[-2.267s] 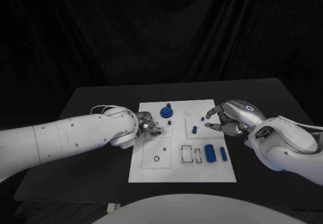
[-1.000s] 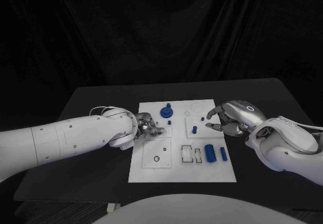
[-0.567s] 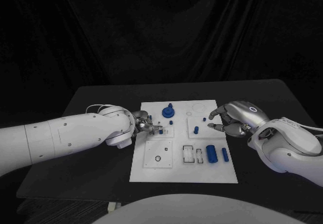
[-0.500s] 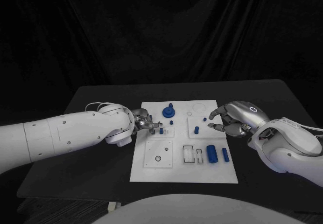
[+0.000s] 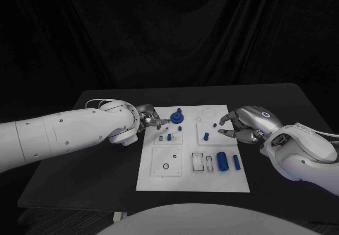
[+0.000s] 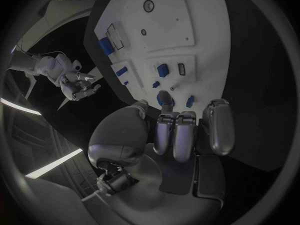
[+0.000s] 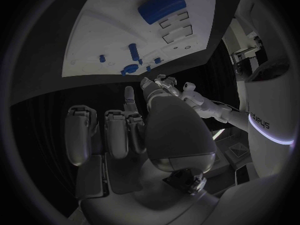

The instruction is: Assemble the parts on the task board

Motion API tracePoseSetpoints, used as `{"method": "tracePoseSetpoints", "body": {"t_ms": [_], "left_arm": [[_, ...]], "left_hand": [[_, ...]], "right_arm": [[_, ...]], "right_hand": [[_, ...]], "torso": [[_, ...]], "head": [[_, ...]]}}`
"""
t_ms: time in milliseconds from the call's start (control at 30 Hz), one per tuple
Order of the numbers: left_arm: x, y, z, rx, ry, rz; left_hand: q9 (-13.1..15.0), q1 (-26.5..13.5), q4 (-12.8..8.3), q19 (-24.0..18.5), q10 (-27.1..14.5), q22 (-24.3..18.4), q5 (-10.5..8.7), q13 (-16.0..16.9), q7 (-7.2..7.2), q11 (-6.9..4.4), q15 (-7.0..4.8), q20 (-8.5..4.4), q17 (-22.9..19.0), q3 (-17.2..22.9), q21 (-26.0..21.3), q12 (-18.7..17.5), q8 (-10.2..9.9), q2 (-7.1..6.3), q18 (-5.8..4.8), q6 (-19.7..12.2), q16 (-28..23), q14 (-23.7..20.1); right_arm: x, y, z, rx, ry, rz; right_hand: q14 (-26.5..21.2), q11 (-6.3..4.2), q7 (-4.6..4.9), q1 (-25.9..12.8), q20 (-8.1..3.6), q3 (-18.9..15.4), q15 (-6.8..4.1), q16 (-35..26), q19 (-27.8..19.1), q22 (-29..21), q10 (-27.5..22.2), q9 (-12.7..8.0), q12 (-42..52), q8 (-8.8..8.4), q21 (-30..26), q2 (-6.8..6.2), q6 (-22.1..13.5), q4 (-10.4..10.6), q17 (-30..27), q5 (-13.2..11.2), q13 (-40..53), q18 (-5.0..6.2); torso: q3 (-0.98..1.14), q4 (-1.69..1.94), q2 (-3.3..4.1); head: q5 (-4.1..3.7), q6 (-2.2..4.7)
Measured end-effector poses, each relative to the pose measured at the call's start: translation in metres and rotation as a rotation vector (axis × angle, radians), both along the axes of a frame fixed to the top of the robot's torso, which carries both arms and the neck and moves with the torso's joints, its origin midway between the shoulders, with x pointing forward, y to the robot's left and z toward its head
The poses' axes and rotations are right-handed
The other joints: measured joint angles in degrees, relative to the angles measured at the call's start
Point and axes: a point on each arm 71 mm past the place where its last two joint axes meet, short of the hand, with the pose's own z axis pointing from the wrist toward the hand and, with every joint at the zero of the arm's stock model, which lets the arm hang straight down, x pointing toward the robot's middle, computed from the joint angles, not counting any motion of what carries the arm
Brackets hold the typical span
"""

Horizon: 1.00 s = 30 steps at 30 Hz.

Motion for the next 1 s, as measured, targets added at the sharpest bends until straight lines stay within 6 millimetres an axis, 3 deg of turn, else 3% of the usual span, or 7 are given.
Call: {"method": "tracePoseSetpoints", "body": {"t_ms": [167,300,367,500,767,933,1000], "left_arm": [[0.005,0.003,0.004,0.009,-0.005,0.004],[0.008,0.006,0.007,0.026,0.003,0.003],[0.010,0.007,0.010,0.035,0.003,0.004],[0.021,0.014,0.016,0.057,-0.010,0.017],[0.043,0.028,0.022,0.137,-0.064,0.031],[0.051,0.032,0.022,0.174,-0.071,0.032],[0.055,0.032,0.021,0.191,-0.071,0.032]], "left_hand": [[-1.23,4.37,-1.44,0.00,0.00,0.00,1.50,0.00,0.00,0.00,-0.20,0.00,0.00,0.50,0.00,0.00,-2.08,0.20,0.00,0.00,0.00,-0.21],[-1.88,6.03,-2.20,0.42,0.00,0.00,1.57,0.00,-0.22,0.00,-0.20,-0.01,0.00,0.67,0.43,0.00,-2.79,-0.06,0.00,0.23,0.00,-0.21],[-2.04,6.19,-2.21,0.43,0.00,0.00,0.74,0.00,-0.25,0.00,-0.21,-0.01,0.00,0.66,0.44,0.00,-2.82,-0.22,-0.01,0.57,0.00,-0.20],[-2.29,6.25,-1.51,0.83,0.00,0.00,-2.84,0.00,0.11,0.00,-0.41,0.00,0.00,-0.04,0.66,0.00,-3.48,-0.28,-0.01,0.92,0.00,0.00],[-2.39,6.25,-1.34,0.83,0.00,0.00,-4.01,0.00,0.11,0.01,-0.41,0.00,0.00,-0.57,0.66,0.00,-4.05,-0.28,-0.01,0.92,0.00,0.00],[-3.94,6.25,-0.61,0.77,0.17,0.00,-4.88,0.00,1.03,0.17,-0.39,0.05,0.00,-1.57,0.66,0.00,-7.28,-0.28,-0.01,-1.25,0.00,-0.01],[-5.23,6.25,-0.76,0.72,-0.01,0.00,-4.88,0.00,1.24,0.64,0.13,0.54,0.00,-1.88,0.66,0.00,-9.24,-0.28,0.00,-1.46,0.00,-0.10]], "right_arm": [[0.000,0.000,0.000,0.000,0.000,0.000],[0.000,0.000,0.000,-0.001,0.000,0.000],[0.000,0.000,0.000,-0.001,0.000,-0.001],[0.000,-0.001,0.000,-0.001,0.000,-0.002],[0.001,-0.001,-0.001,-0.003,-0.001,-0.003],[0.002,-0.001,-0.001,-0.003,-0.001,-0.002],[0.002,-0.001,-0.001,-0.004,-0.001,-0.003]], "right_hand": [[0.00,0.00,0.00,0.00,0.00,0.00,0.00,0.00,0.00,0.00,0.00,0.00,0.00,0.00,0.00,0.00,0.00,0.00,0.00,0.00,0.00,0.00],[0.00,0.00,0.00,-0.18,0.00,0.16,0.00,0.00,0.00,-0.01,0.00,-0.05,0.00,0.00,0.00,0.17,0.00,0.16,0.00,0.00,0.00,0.00],[0.00,0.00,0.00,-0.17,0.00,0.16,0.00,0.00,0.00,-0.01,0.00,-0.05,0.00,0.00,0.00,0.17,0.00,0.16,0.00,0.00,0.00,0.00],[0.00,0.00,0.00,-0.24,0.00,0.16,0.00,0.00,0.00,-0.01,0.00,-0.05,0.00,0.00,0.00,0.24,0.00,0.16,0.00,0.00,0.00,0.00],[0.00,0.00,0.00,-0.24,0.00,0.16,0.00,0.00,0.00,-0.01,0.00,-0.11,0.00,0.00,0.00,0.23,0.00,0.16,0.00,0.00,0.00,0.00],[0.00,0.00,0.00,-0.24,0.00,0.16,0.00,0.00,0.00,-0.01,0.00,-0.11,0.00,0.00,0.00,0.23,0.00,0.16,0.00,0.00,0.00,0.01],[0.00,0.00,0.00,-0.24,0.00,0.16,0.00,0.00,0.00,-0.02,0.00,-0.11,0.00,0.00,0.00,0.23,0.00,0.16,0.00,0.00,0.00,0.01]], "torso": [[0.00,0.04,-0.03],[-0.03,0.07,0.01],[-0.07,0.07,0.07],[-0.16,0.00,0.25],[-0.37,-0.21,0.96],[-0.59,-0.37,1.61],[-0.65,-0.38,1.79]], "head": [[0.02,0.00],[0.11,0.00],[0.27,0.00],[0.70,0.00],[1.38,0.00],[1.51,0.00],[1.51,0.00]]}}
